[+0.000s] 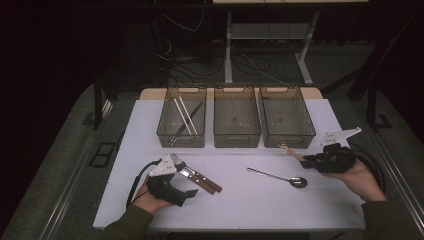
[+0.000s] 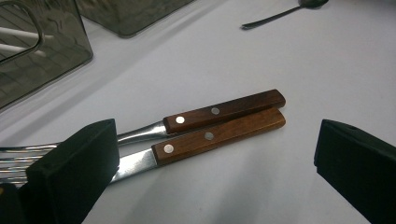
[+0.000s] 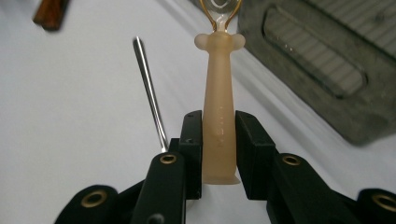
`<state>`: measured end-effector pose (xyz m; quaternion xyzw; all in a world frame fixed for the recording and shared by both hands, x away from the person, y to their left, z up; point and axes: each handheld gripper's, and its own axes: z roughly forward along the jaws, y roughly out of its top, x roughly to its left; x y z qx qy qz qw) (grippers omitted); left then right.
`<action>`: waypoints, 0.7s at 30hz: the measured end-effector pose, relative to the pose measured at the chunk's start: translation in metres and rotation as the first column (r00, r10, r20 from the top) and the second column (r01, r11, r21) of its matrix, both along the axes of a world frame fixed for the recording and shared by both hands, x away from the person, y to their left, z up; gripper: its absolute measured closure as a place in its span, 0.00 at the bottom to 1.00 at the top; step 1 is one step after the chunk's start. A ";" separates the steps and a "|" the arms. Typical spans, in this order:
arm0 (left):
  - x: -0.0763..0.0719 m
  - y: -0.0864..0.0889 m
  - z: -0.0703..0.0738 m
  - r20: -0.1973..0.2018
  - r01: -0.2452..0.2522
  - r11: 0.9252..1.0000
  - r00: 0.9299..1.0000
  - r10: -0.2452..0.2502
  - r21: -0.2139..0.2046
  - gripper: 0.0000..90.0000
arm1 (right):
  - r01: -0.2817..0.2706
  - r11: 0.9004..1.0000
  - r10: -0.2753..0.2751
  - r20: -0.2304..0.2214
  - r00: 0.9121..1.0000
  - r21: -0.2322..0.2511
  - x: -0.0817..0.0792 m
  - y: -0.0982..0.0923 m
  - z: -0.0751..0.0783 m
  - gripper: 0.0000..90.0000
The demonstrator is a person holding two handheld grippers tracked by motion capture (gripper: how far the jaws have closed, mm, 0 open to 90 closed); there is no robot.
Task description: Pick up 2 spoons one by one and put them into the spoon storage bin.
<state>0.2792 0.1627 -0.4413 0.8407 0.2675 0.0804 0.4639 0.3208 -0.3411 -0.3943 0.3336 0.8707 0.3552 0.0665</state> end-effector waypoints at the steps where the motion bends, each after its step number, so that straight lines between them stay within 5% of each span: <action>1: 0.000 0.000 0.000 0.001 0.001 1.000 1.000 -0.001 0.001 0.00 | 0.001 1.000 -0.001 0.004 1.000 0.011 0.000 0.002 0.001 0.82; 21: -0.001 -0.003 0.000 -0.001 0.007 1.000 1.000 -0.007 0.010 0.00 | 0.036 0.993 -0.045 0.077 0.996 0.114 0.014 0.042 0.014 0.82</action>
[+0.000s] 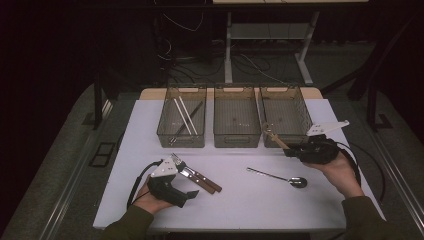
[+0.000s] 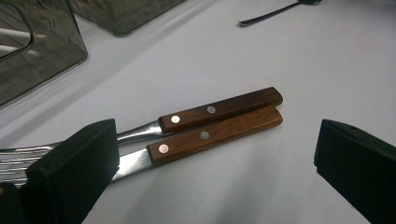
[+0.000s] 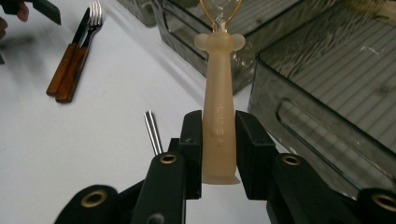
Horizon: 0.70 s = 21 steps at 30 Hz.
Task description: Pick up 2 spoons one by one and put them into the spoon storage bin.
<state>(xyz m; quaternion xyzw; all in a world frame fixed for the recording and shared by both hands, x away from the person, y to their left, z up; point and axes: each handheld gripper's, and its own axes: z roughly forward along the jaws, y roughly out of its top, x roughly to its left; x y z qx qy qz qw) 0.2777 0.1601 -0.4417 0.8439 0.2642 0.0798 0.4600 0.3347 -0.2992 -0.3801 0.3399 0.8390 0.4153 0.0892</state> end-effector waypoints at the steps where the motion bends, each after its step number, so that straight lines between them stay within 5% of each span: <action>1: 0.000 0.000 0.000 0.000 0.001 1.000 1.000 -0.001 0.000 0.00 | 0.003 1.000 -0.003 0.002 1.000 0.004 0.001 0.002 0.000 0.82; 21: 0.000 -0.001 0.000 -0.001 0.007 1.000 1.000 -0.007 0.002 0.00 | 0.042 0.998 -0.044 0.043 0.998 0.052 0.024 0.041 0.008 0.82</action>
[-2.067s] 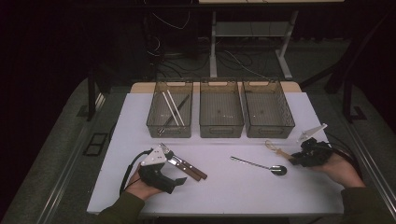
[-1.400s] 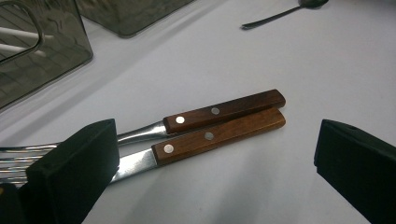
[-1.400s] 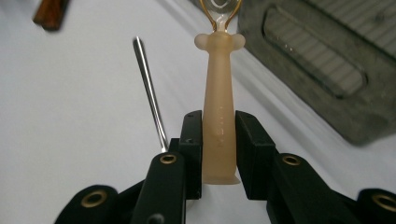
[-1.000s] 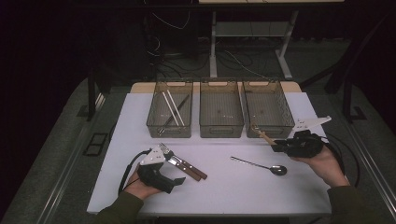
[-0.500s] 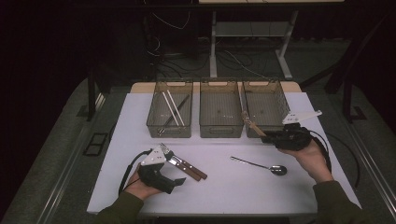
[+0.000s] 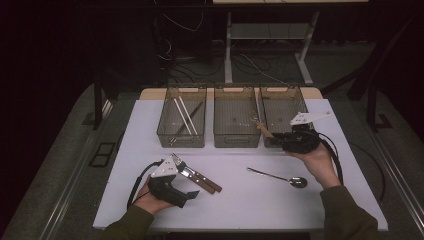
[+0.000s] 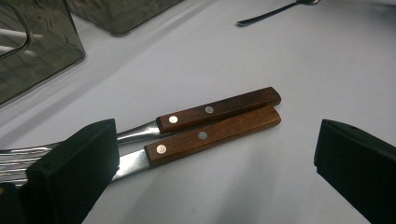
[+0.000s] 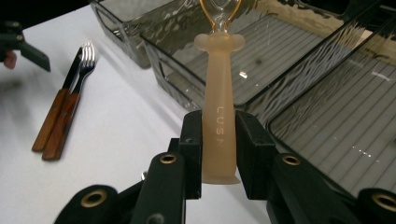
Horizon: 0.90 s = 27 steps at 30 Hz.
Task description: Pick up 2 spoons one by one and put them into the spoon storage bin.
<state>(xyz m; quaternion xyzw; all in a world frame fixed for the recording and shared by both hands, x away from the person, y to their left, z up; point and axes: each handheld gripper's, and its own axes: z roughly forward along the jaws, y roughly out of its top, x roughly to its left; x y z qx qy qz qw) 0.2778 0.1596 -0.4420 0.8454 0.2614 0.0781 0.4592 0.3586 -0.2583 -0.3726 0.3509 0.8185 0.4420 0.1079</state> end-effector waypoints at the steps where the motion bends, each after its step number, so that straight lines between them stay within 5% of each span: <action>1: 0.000 0.000 0.000 0.000 0.000 1.000 1.000 0.000 -0.001 0.00 | 0.009 1.000 -0.009 0.003 1.000 0.000 0.001 0.002 0.000 0.82; 14: -0.001 -0.001 0.000 -0.002 -0.002 1.000 1.000 0.002 -0.011 0.00 | 0.051 0.998 -0.052 0.010 0.999 0.019 0.023 0.029 0.005 0.82; 27: -0.002 -0.002 0.000 -0.003 0.000 1.000 1.000 0.000 -0.023 0.00 | 0.081 0.996 -0.083 -0.031 0.996 -0.038 0.060 0.063 0.000 0.82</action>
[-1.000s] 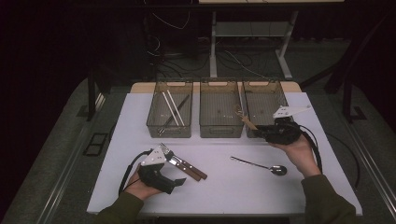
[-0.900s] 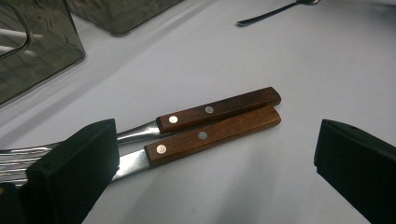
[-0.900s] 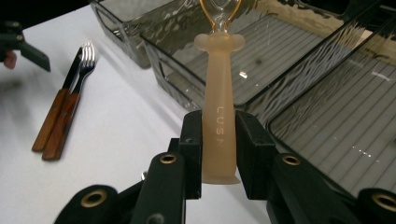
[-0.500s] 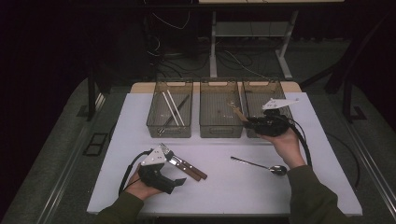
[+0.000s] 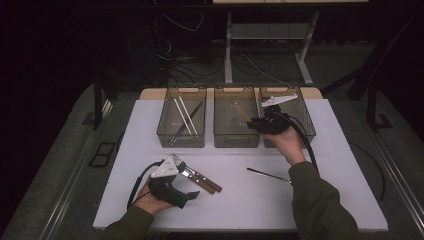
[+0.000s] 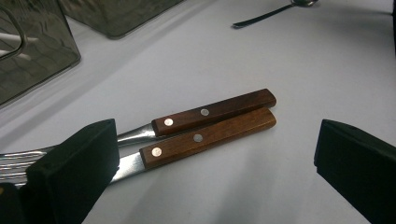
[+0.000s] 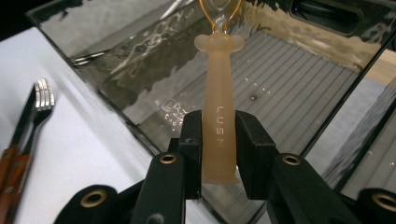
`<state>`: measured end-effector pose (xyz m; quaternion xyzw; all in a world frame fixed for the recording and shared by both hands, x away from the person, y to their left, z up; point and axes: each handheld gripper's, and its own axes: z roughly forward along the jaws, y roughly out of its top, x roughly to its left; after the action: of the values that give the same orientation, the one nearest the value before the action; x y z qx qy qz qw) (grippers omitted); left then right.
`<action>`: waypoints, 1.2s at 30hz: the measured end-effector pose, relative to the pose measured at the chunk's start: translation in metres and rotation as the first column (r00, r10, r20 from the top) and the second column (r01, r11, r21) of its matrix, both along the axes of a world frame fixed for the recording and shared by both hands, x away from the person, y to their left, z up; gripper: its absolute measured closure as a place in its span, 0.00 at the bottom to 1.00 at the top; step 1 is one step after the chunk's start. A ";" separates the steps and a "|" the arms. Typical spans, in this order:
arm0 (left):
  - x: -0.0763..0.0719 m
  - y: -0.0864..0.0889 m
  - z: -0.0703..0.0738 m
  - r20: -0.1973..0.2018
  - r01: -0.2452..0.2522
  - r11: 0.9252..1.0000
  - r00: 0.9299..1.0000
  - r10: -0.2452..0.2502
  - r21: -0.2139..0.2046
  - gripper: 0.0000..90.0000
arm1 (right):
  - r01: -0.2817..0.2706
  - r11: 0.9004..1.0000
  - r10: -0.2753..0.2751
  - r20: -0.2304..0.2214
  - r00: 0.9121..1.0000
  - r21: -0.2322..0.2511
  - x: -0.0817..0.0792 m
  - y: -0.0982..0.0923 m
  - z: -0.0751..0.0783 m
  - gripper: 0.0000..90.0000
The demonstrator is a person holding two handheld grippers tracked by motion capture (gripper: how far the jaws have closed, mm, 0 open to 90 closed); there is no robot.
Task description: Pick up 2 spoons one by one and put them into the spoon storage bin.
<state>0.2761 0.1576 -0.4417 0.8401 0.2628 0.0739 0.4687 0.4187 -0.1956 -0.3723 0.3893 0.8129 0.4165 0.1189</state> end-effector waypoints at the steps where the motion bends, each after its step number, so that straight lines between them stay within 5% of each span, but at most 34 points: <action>1: 0.000 0.000 0.000 0.000 0.000 1.000 1.000 0.000 -0.002 0.00 | 0.003 1.000 -0.003 -0.006 1.000 -0.006 0.002 0.001 -0.002 0.82; 8: 0.000 -0.001 0.000 0.001 0.003 1.000 1.000 -0.003 -0.001 0.00 | 0.024 0.999 -0.026 -0.054 0.998 -0.047 0.016 0.008 -0.013 0.82; 17: 0.000 -0.001 0.000 0.002 0.005 1.000 1.000 -0.005 -0.002 0.00 | 0.028 0.997 -0.033 -0.059 0.998 -0.074 0.021 0.012 -0.015 0.81; 29: 0.000 0.000 0.000 0.000 0.004 1.000 1.000 -0.004 -0.002 0.00 | 0.029 1.000 -0.028 -0.063 0.998 0.009 0.019 0.006 -0.009 0.53; 36: 0.000 0.000 0.000 -0.001 0.003 1.000 1.000 -0.003 -0.002 0.00 | -0.021 0.999 0.023 -0.048 0.999 0.042 0.006 -0.003 -0.004 0.39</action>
<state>0.2765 0.1572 -0.4420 0.8401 0.2619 0.0726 0.4694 0.4247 -0.1983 -0.3759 0.3927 0.8110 0.4249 0.0863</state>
